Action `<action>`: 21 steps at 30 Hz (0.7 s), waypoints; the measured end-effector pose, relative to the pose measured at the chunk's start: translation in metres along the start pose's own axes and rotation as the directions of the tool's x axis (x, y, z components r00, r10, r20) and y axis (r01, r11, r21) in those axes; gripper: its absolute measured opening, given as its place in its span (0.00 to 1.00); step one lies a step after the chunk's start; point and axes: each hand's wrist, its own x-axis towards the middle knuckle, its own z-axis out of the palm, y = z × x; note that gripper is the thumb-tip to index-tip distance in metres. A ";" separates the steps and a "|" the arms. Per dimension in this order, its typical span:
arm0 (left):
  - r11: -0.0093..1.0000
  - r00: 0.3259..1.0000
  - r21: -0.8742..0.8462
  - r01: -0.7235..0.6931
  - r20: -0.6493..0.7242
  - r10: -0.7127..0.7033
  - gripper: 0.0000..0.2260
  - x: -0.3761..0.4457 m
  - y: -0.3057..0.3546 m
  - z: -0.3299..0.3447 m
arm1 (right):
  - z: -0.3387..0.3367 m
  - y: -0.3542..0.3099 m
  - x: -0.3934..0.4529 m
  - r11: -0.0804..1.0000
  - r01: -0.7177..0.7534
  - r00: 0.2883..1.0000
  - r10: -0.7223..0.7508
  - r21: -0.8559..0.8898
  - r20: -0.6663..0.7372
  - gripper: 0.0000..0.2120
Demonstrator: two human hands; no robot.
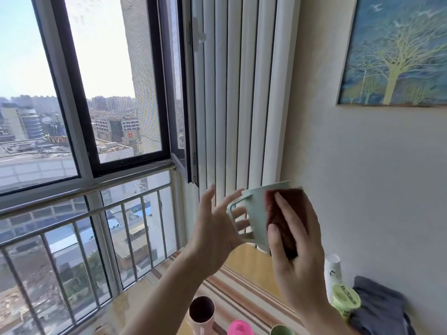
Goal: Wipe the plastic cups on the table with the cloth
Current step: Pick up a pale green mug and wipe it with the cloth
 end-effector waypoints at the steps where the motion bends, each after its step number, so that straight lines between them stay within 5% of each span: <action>1: 0.999 1.000 0.037 -0.006 0.016 0.005 0.34 0.001 0.001 0.000 | 0.001 0.001 -0.002 0.999 0.041 0.999 -0.040 -0.033 0.032 0.24; 4: 0.989 0.998 0.140 -0.044 -0.039 0.050 0.35 0.000 -0.002 0.005 | 0.002 0.003 -0.007 0.992 0.118 0.990 -0.114 -0.049 0.080 0.25; 9: 0.997 0.998 0.049 -0.065 -0.015 0.066 0.16 0.000 -0.012 0.001 | 0.001 0.005 -0.009 0.999 0.027 0.996 -0.030 0.042 0.080 0.24; 14: 0.996 0.995 0.014 -0.090 0.044 0.089 0.35 0.001 -0.013 0.000 | -0.002 0.007 -0.008 0.941 -0.160 0.987 0.154 0.299 0.046 0.22; 17: 0.993 0.993 0.013 -0.114 0.004 0.114 0.27 0.002 -0.015 0.002 | -0.002 0.011 -0.003 0.725 -0.437 0.896 0.403 0.533 0.186 0.18; 21: 0.983 0.976 0.000 -0.184 -0.118 0.182 0.23 0.009 -0.027 0.001 | 0.002 0.015 -0.001 0.271 -0.681 0.669 0.609 0.681 0.427 0.20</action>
